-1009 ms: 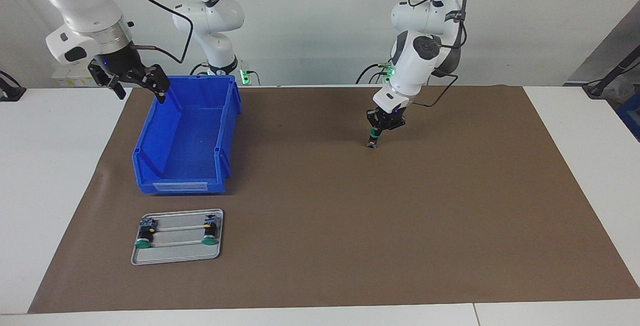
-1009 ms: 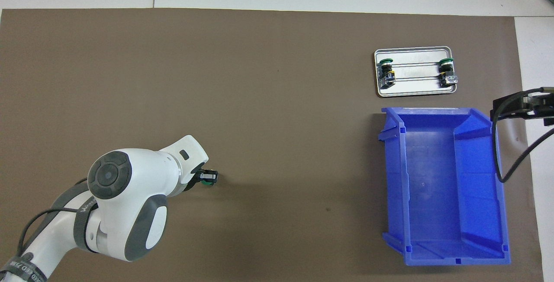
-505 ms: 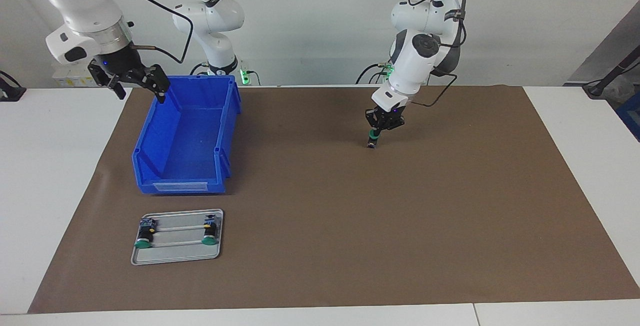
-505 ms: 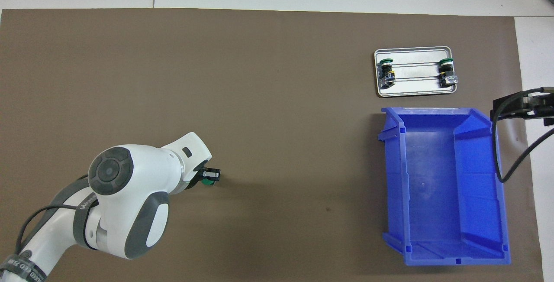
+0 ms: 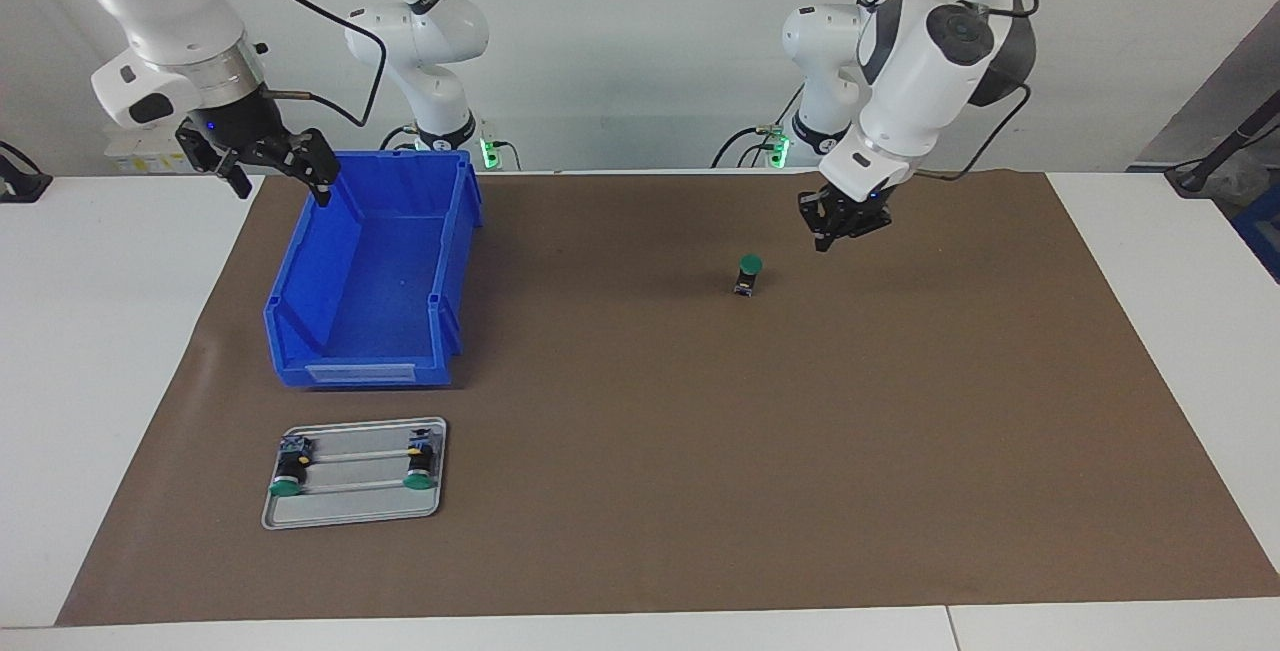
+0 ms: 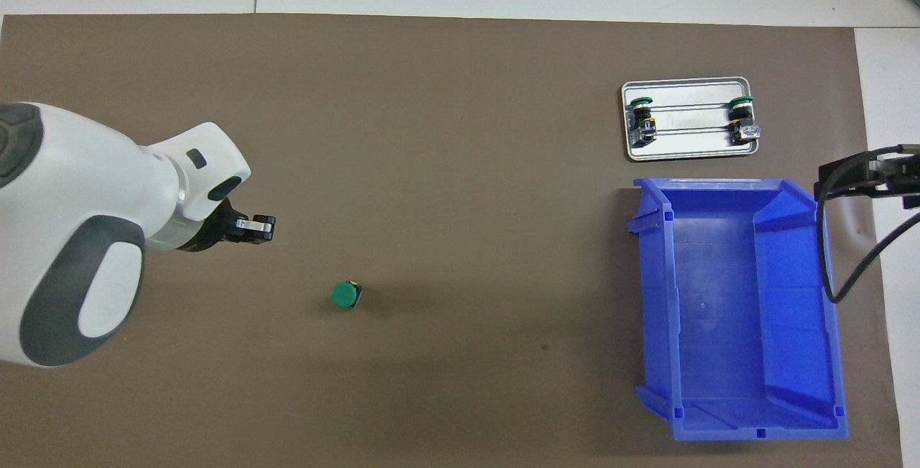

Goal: Place and press button with both arms

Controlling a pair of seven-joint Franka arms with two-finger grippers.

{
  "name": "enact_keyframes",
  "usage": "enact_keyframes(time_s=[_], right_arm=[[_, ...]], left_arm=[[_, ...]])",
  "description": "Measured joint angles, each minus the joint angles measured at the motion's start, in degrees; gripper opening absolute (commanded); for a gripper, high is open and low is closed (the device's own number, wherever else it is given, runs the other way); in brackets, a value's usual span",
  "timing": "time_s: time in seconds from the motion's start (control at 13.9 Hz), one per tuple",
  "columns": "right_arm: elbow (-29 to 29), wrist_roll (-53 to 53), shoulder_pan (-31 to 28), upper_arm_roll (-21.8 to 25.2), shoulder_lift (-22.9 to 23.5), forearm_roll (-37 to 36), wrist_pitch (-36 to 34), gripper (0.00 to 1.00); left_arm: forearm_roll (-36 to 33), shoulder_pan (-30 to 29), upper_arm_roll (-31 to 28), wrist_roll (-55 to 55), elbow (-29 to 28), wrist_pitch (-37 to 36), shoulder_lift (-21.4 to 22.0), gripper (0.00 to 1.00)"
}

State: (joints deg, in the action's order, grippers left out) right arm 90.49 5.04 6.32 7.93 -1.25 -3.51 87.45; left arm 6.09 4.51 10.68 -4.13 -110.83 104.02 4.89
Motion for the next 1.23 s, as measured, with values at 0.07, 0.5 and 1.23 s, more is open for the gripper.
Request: enact_keyframes(time_s=[0.07, 0.5, 1.23], right_arm=[[0.0, 0.0, 0.0, 0.0, 0.0, 0.0, 0.0, 1.0], [0.0, -0.01, 0.0, 0.0, 0.0, 0.0, 0.0, 1.0], [0.32, 5.08, 8.95, -0.23, 0.29, 2.5, 2.88, 1.0]], left_arm=[[-1.2, -2.34, -0.1, 1.95, 2.44, -2.8, -0.5, 0.0], [-9.14, -9.43, -0.22, 8.43, 10.05, -2.37, -3.57, 1.0], [-1.57, -11.87, -0.14, 7.38, 10.15, 1.02, -3.69, 1.0]])
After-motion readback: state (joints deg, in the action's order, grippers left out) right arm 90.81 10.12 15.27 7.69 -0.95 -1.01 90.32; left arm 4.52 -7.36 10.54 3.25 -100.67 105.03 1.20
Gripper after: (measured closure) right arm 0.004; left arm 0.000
